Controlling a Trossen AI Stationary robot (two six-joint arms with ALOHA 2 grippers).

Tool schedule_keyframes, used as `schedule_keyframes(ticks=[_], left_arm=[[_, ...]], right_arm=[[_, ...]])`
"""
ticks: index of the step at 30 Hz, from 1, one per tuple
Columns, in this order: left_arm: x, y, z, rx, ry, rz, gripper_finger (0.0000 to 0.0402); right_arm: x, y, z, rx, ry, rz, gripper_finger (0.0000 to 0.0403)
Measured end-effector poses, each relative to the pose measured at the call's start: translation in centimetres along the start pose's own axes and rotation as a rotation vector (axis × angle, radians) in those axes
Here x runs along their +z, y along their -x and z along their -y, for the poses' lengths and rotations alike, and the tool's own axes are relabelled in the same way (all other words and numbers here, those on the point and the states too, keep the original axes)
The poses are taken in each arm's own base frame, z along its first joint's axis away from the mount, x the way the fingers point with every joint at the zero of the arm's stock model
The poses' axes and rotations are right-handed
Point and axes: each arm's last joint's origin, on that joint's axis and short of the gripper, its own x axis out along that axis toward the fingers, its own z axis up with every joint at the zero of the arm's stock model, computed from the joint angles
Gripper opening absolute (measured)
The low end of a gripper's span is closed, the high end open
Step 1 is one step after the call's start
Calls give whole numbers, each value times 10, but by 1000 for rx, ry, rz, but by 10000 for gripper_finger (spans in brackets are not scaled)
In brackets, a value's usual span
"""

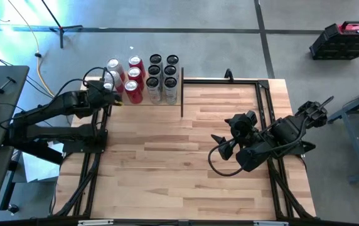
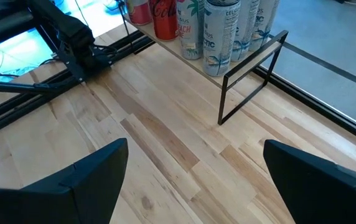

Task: Place canned beverage on shelf
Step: Put the pink soda can on the shelf aligned with the other pink soda cans

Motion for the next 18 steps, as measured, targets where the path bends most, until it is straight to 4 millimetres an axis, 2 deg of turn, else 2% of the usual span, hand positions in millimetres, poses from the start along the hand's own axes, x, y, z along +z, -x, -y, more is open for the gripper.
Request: schedule_keyframes(ticks=[18], left_arm=[[4, -3, -1, 16, 10, 16, 337]], right_arm=[[0, 0, 0, 3, -6, 2, 360]])
